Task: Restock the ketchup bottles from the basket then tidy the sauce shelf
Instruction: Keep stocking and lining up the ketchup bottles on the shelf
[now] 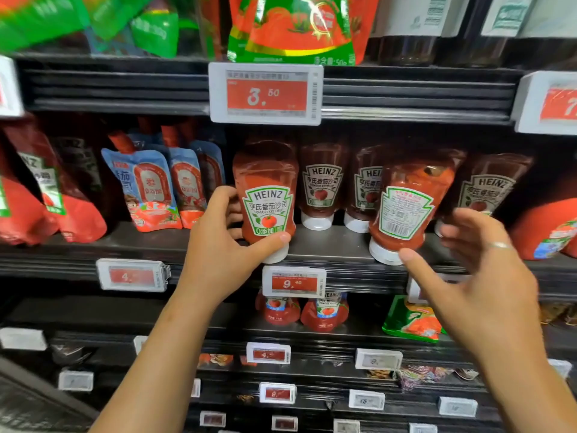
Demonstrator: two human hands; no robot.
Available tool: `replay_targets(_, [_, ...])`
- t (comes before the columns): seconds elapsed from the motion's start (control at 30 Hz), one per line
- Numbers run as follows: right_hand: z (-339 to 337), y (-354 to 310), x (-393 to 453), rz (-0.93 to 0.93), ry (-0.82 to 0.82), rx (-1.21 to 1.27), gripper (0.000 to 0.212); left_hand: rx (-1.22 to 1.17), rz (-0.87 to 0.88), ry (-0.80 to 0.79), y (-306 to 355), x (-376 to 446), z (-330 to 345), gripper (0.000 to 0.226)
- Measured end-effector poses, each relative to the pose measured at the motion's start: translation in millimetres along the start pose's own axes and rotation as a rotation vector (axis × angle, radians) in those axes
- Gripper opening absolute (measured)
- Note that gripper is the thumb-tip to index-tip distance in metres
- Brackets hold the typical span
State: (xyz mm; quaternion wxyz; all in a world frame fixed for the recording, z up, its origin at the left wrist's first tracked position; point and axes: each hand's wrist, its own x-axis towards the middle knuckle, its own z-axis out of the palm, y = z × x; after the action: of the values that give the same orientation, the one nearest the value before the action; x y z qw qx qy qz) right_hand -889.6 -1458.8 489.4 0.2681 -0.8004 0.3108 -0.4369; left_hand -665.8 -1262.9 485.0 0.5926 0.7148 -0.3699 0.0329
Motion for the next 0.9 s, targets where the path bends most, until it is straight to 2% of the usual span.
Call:
replay_targets(0.1, [2,-22,-24,-0.239,0.129,0.044,0.039,0.011,0.023,0.006,1,-1,1,0.056])
replay_targets(0.17, [18,-47,-30,-0.375,0.046,0.126,0.032,0.034,0.035,0.011,3,0,2,0.053])
replay_targets(0.3, [69,-87,-17,-0.211,-0.255,0.261,0.047,0.117,0.063,0.024,8,0,0,0.048])
replay_targets(0.43, [101,-94,-6,-0.105,-0.384,0.258,0.055,0.146,0.049,-0.004,5,3,-4,0.042])
replay_targets(0.57, [81,-77,-12,-0.13,-0.282,0.263,0.049,0.12,0.036,-0.01,1,2,-2,0.044])
replay_targets(0.73, [31,-42,-7,-0.109,-0.008,0.342,0.029,0.047,0.0,0.011,5,-3,7,0.045])
replay_targets(0.83, [10,-24,3,-0.053,0.119,0.314,0.033,0.063,-0.006,0.025,7,-4,14,0.05])
replay_targets(0.9, [5,-15,9,-0.016,0.117,0.303,0.041,0.135,-0.011,0.106,10,-11,17,0.062])
